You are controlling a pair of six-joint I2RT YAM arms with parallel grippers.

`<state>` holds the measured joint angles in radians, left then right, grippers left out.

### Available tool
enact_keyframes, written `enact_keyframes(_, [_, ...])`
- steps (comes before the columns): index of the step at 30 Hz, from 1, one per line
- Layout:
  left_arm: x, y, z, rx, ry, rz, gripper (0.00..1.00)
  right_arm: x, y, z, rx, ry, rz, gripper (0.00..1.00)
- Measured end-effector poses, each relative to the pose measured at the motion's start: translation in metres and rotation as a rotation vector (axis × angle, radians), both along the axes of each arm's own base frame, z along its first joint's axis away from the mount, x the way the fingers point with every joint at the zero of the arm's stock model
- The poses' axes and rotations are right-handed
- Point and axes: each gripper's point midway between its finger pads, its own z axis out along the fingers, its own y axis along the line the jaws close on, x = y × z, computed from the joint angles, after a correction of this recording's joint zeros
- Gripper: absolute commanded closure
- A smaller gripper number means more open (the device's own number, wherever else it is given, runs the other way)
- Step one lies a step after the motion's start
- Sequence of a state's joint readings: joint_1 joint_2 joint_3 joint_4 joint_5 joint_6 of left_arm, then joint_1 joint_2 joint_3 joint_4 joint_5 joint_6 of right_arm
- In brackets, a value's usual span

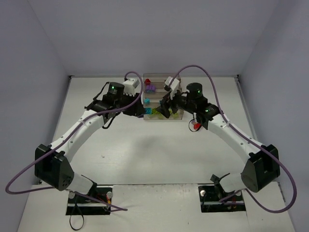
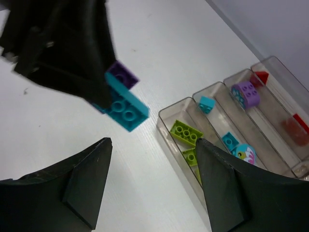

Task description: Sort the legos into containers by color

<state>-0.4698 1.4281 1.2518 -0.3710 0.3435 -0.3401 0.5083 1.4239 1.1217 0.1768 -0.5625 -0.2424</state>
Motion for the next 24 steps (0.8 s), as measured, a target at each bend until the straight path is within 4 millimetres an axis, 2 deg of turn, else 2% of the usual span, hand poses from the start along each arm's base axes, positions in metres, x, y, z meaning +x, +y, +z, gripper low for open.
enact_keyframes(3, [0.003, -0.003, 0.011, -0.006, -0.001, -0.061, 1.0, -0.021, 0.009, 0.01, -0.011, -0.036, 0.085, 0.29])
enact_keyframes(6, [0.004, -0.01, 0.02, -0.014, 0.009, -0.125, 1.0, -0.034, 0.016, 0.0, -0.045, -0.021, 0.137, 0.22])
enact_keyframes(11, [-0.005, -0.023, 0.027, -0.035, 0.057, -0.237, 1.0, -0.048, 0.026, -0.015, -0.098, -0.013, 0.188, 0.2])
enact_keyframes(24, [-0.034, -0.016, 0.02, 0.01, 0.159, -0.324, 1.0, -0.041, 0.027, -0.03, -0.201, -0.064, 0.145, 0.23])
